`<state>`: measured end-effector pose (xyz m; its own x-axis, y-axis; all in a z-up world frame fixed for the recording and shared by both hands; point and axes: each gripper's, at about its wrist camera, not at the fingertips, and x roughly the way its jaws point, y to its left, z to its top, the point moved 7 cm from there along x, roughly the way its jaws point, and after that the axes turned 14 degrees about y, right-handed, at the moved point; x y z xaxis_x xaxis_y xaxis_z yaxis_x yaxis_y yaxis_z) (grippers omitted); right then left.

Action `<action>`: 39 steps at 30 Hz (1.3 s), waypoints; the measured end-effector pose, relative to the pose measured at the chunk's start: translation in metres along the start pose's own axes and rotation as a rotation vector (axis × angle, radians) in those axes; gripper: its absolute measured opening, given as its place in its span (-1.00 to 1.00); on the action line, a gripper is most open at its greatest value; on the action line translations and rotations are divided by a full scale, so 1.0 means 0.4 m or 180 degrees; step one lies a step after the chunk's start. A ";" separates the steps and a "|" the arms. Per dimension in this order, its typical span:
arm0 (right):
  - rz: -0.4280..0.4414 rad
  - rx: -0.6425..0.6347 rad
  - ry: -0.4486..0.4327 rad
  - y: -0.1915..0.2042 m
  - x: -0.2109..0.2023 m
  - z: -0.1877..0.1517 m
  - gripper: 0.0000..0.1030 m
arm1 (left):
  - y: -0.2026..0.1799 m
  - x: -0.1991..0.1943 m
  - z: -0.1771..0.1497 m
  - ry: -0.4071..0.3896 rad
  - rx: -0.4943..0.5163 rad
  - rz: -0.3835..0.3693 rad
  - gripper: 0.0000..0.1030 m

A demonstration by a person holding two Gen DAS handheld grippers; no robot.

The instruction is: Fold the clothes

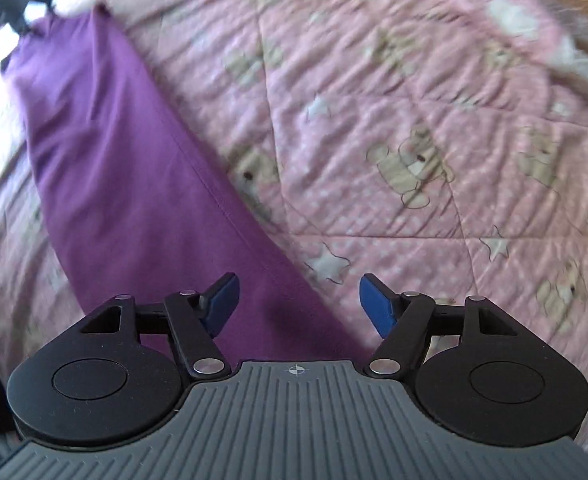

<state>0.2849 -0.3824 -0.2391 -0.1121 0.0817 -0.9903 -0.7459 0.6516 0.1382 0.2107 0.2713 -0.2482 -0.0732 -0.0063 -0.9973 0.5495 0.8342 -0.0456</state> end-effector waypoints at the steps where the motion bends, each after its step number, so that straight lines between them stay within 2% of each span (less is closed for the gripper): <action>1: 0.0080 -0.0064 0.0138 -0.014 0.019 -0.001 0.33 | 0.001 0.002 0.002 -0.0013 0.0015 -0.0083 0.50; 2: 0.0161 -0.0127 0.0275 -0.028 0.037 -0.002 0.30 | 0.002 0.005 0.002 0.0014 0.0005 -0.0166 0.56; 4: 0.0445 -0.0236 0.0434 -0.049 0.050 -0.009 0.34 | 0.008 0.002 0.000 0.0080 0.0003 -0.0282 0.39; 5: 0.0589 -0.0291 0.0513 -0.059 0.056 -0.012 0.31 | 0.016 -0.003 -0.001 0.0104 -0.0011 -0.0301 0.06; 6: 0.0725 -0.0271 0.0570 -0.076 0.051 -0.010 -0.05 | 0.026 -0.008 -0.002 0.0132 -0.0032 -0.0342 -0.62; 7: 0.0884 -0.0342 0.0713 -0.080 0.054 -0.018 -0.34 | 0.041 -0.013 -0.003 0.0208 -0.0115 -0.0584 -0.83; 8: 0.1045 -0.0418 0.0859 -0.085 0.056 -0.026 -0.72 | 0.046 -0.017 -0.002 0.0228 -0.0122 -0.0622 -0.81; 9: 0.1124 -0.0545 0.1018 -0.084 0.063 -0.039 -0.71 | 0.050 -0.019 -0.001 0.0250 -0.0126 -0.0654 -0.81; 10: 0.1173 -0.0591 0.1032 -0.090 0.066 -0.036 -0.71 | 0.048 -0.014 0.005 0.0283 -0.0088 -0.0627 -0.78; 12: 0.1268 -0.0676 0.1050 -0.103 0.072 -0.029 -0.79 | 0.045 -0.003 0.017 0.0351 -0.0015 -0.0576 -0.60; 14: 0.1363 -0.0761 0.1067 -0.117 0.077 -0.022 -0.75 | 0.048 0.002 0.032 0.0431 0.0011 -0.0634 -0.58; 17: 0.1666 -0.0820 0.1164 -0.126 0.097 0.001 -0.74 | 0.054 0.006 0.046 0.0569 0.0027 -0.0774 -0.56; 18: 0.1768 -0.0845 0.1219 -0.124 0.103 0.003 -0.74 | 0.053 0.006 0.050 0.0607 0.0046 -0.0821 -0.49; 19: 0.1871 -0.0870 0.1274 -0.122 0.109 0.005 -0.71 | 0.052 0.008 0.053 0.0659 0.0083 -0.0868 -0.51; 20: 0.1975 -0.0920 0.1377 -0.113 0.115 -0.002 -0.69 | 0.050 0.010 0.056 0.0709 0.0122 -0.0913 -0.74; 21: 0.2079 -0.0971 0.1482 -0.104 0.120 -0.009 -0.61 | 0.048 0.009 0.058 0.0738 0.0172 -0.0923 -0.78; 23: 0.2125 -0.1156 0.1714 -0.085 0.132 -0.026 -0.60 | 0.045 0.007 0.061 0.0794 0.0268 -0.0942 -0.77; 25: 0.2120 -0.1146 0.1698 -0.082 0.133 -0.025 -0.65 | 0.050 0.011 0.067 0.0787 0.0274 -0.0920 -0.65; 28: 0.2180 -0.1069 0.1604 -0.084 0.129 -0.010 -0.54 | 0.057 0.015 0.073 0.0805 0.0281 -0.0932 -0.61; 30: 0.2237 -0.1061 0.1591 -0.078 0.131 -0.004 -0.44 | 0.055 0.013 0.076 0.0829 0.0298 -0.1006 -0.38; 33: 0.2269 -0.1088 0.1643 -0.054 0.139 0.003 -0.43 | 0.038 0.009 0.072 0.0811 0.0414 -0.1096 -0.03; 34: 0.2246 -0.1108 0.1658 -0.040 0.142 0.005 -0.43 | 0.042 0.008 0.070 0.0791 0.0406 -0.1075 -0.05; 35: 0.2208 -0.1106 0.1654 -0.033 0.147 0.005 -0.44 | 0.046 0.006 0.068 0.0771 0.0397 -0.1055 -0.17; 37: 0.2047 -0.1097 0.1617 -0.034 0.152 0.006 -0.87 | 0.060 0.003 0.061 0.0754 0.0368 -0.1006 -0.70; 38: 0.2018 -0.1040 0.1603 -0.031 0.154 0.002 -0.90 | 0.068 0.002 0.057 0.0751 0.0348 -0.0983 -0.80; 39: 0.1984 -0.1000 0.1574 -0.031 0.151 -0.003 -0.91 | 0.072 -0.006 0.058 0.0719 0.0327 -0.1004 -0.81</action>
<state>0.2867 -0.3865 -0.3007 -0.7815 -0.0303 -0.6232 -0.5920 0.3515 0.7253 0.2461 0.2827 -0.2485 -0.4264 -0.1222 -0.8962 0.5504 0.7512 -0.3643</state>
